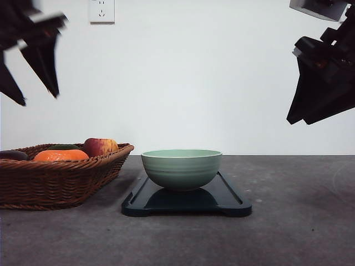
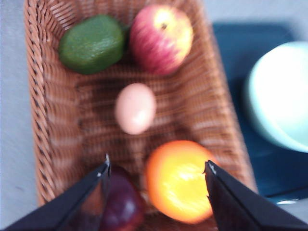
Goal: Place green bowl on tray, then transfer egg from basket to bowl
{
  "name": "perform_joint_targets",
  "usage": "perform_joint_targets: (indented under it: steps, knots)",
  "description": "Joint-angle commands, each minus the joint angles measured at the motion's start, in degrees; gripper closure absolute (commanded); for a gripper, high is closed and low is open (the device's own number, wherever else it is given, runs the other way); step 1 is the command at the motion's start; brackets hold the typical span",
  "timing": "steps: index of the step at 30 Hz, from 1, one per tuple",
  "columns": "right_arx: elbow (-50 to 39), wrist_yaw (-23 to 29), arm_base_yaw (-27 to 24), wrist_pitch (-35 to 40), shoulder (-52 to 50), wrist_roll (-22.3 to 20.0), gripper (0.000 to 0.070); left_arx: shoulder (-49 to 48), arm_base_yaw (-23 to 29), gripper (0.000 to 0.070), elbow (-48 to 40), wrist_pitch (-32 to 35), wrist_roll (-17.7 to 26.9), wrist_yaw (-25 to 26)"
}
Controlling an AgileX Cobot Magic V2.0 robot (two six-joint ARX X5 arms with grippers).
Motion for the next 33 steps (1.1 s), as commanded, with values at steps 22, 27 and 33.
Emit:
perform_joint_targets:
  steps: [22,27,33]
  knots:
    - [0.0,0.0,0.2,-0.1,0.3,-0.6,0.0487,25.9,-1.6,0.0256,12.7,3.9,11.3,-4.8]
    - [0.0,0.0,0.2,-0.2,0.3,-0.6,0.0487,28.6,-1.5,0.0256,12.7,4.0,11.4,-5.7]
    - [0.0,0.0,0.2,-0.4,0.3,-0.6,0.0487,29.9,-1.5,0.0257,12.7,4.5,11.4,-5.7]
